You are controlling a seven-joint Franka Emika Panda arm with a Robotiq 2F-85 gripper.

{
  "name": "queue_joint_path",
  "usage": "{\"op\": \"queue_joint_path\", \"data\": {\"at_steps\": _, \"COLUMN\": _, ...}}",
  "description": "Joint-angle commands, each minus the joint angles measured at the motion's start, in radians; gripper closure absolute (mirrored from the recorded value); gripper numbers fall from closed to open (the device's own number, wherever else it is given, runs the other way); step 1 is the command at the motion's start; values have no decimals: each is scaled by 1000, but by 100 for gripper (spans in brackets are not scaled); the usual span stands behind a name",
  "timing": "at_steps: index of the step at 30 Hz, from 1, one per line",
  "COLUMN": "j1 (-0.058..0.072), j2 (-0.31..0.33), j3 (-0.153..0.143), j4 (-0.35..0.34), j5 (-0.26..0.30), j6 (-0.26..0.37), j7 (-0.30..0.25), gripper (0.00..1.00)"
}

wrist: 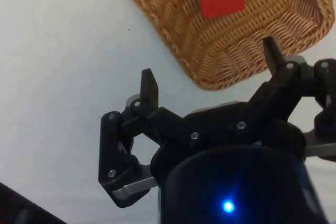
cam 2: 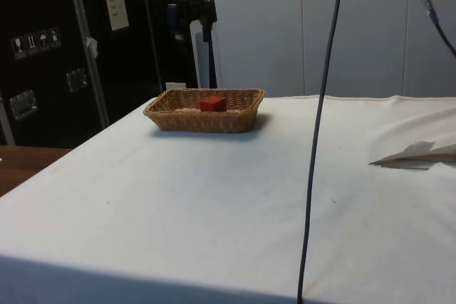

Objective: Pick up the cube and place it into the basket.

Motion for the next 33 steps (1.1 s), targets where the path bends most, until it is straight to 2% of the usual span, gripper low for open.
{"op": "queue_joint_path", "data": {"at_steps": 1, "j1": 15, "j2": -16, "j3": -3, "j4": -18, "j5": -11, "j6": 8, "j7": 4, "gripper": 0}}
{"op": "queue_joint_path", "data": {"at_steps": 2, "j1": 18, "j2": -19, "j3": -2, "j4": -22, "j5": -12, "j6": 8, "j7": 4, "gripper": 0}}
{"op": "queue_joint_path", "data": {"at_steps": 3, "j1": 6, "j2": -7, "j3": 2, "j4": -7, "j5": -3, "j6": -1, "j7": 0, "gripper": 0}}
{"op": "queue_joint_path", "data": {"at_steps": 4, "j1": 9, "j2": -11, "j3": 3, "j4": -11, "j5": -6, "j6": -1, "j7": 0, "gripper": 0}}
{"op": "queue_joint_path", "data": {"at_steps": 5, "j1": 24, "j2": -27, "j3": 0, "j4": -30, "j5": -17, "j6": 8, "j7": 4, "gripper": 0}}
{"op": "queue_joint_path", "data": {"at_steps": 6, "j1": 27, "j2": -31, "j3": 2, "j4": -35, "j5": -20, "j6": 8, "j7": 5, "gripper": 0}}
{"op": "queue_joint_path", "data": {"at_steps": 12, "j1": 40, "j2": -61, "j3": 21, "j4": -65, "j5": -38, "j6": 9, "j7": 6, "gripper": 0}}
{"op": "queue_joint_path", "data": {"at_steps": 13, "j1": 29, "j2": -51, "j3": 25, "j4": -53, "j5": -30, "j6": -1, "j7": 0, "gripper": 0}}
{"op": "queue_joint_path", "data": {"at_steps": 14, "j1": 42, "j2": -65, "j3": 23, "j4": -69, "j5": -41, "j6": 9, "j7": 7, "gripper": 0}}
{"op": "queue_joint_path", "data": {"at_steps": 20, "j1": 53, "j2": -90, "j3": 42, "j4": -94, "j5": -54, "j6": 9, "j7": 8, "gripper": 0}}
{"op": "queue_joint_path", "data": {"at_steps": 21, "j1": 41, "j2": -81, "j3": 48, "j4": -83, "j5": -45, "j6": -1, "j7": 0, "gripper": 0}}
{"op": "queue_joint_path", "data": {"at_steps": 22, "j1": 54, "j2": -94, "j3": 46, "j4": -98, "j5": -57, "j6": 9, "j7": 9, "gripper": 0}}
{"op": "queue_joint_path", "data": {"at_steps": 28, "j1": 59, "j2": -120, "j3": 74, "j4": -122, "j5": -72, "j6": 9, "j7": 13, "gripper": 0}}
{"op": "queue_joint_path", "data": {"at_steps": 29, "j1": 48, "j2": -112, "j3": 81, "j4": -112, "j5": -63, "j6": -1, "j7": 4, "gripper": 0}}
{"op": "queue_joint_path", "data": {"at_steps": 30, "j1": 59, "j2": -123, "j3": 78, "j4": -125, "j5": -74, "j6": 9, "j7": 13, "gripper": 0}}
{"op": "queue_joint_path", "data": {"at_steps": 33, "j1": 59, "j2": -138, "j3": 96, "j4": -139, "j5": -84, "j6": 9, "j7": 15, "gripper": 0}}
